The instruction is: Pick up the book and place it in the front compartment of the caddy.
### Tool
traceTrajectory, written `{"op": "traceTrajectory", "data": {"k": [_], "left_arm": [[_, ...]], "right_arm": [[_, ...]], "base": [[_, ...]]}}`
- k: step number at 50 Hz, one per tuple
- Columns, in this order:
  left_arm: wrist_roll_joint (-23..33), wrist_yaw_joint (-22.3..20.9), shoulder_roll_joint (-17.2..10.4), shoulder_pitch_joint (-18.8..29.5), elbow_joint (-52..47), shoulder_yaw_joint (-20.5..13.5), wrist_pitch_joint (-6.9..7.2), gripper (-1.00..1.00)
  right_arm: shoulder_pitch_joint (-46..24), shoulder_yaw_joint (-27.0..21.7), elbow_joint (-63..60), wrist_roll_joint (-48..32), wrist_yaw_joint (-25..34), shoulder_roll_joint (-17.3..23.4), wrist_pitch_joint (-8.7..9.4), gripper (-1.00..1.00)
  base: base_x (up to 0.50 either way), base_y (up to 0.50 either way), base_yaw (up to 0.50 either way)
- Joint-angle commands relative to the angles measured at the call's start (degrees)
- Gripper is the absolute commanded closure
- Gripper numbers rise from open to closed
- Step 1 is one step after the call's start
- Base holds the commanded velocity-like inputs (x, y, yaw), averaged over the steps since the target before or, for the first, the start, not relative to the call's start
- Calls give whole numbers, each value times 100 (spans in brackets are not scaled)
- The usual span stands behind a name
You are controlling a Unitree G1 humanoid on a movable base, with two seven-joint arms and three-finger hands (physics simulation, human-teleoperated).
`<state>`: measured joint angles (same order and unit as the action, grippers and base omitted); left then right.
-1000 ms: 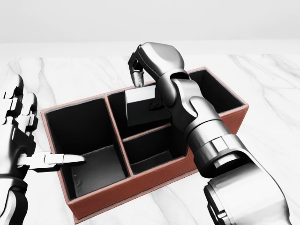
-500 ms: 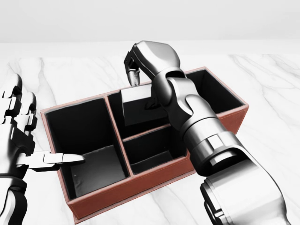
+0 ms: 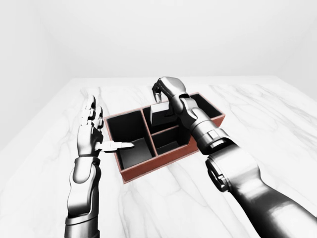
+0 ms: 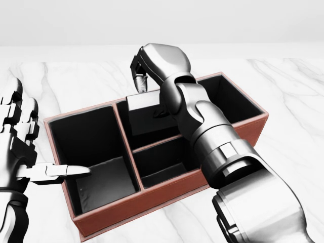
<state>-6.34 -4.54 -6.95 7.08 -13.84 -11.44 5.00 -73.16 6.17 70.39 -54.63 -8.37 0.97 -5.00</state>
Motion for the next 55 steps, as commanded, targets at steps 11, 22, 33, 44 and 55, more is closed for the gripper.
{"op": "traceTrajectory", "data": {"k": [11, 22, 33, 44, 55], "left_arm": [[-18, 3, 2, -5, -31, -2, 0, -100], [-25, 8, 1, 0, -14, -9, 0, -100], [-40, 14, -10, 12, -24, -19, 0, -100], [-47, 21, -19, 29, -16, -27, 0, -100], [-84, 20, -28, 41, -47, -53, 0, -100]], "right_arm": [[-139, -133, 16, -92, -180, -101, 0, 100], [-159, -150, 85, -79, -223, -80, 0, 100], [-176, -160, 179, -92, -395, -32, 0, 100], [-176, -156, 229, -171, -555, -22, 0, 100], [-114, -148, 290, -243, -561, -76, 0, 100]], "base": [[0, 0, 0], [0, 0, 0], [0, 0, 0], [0, 0, 0], [0, 0, 0]]}}
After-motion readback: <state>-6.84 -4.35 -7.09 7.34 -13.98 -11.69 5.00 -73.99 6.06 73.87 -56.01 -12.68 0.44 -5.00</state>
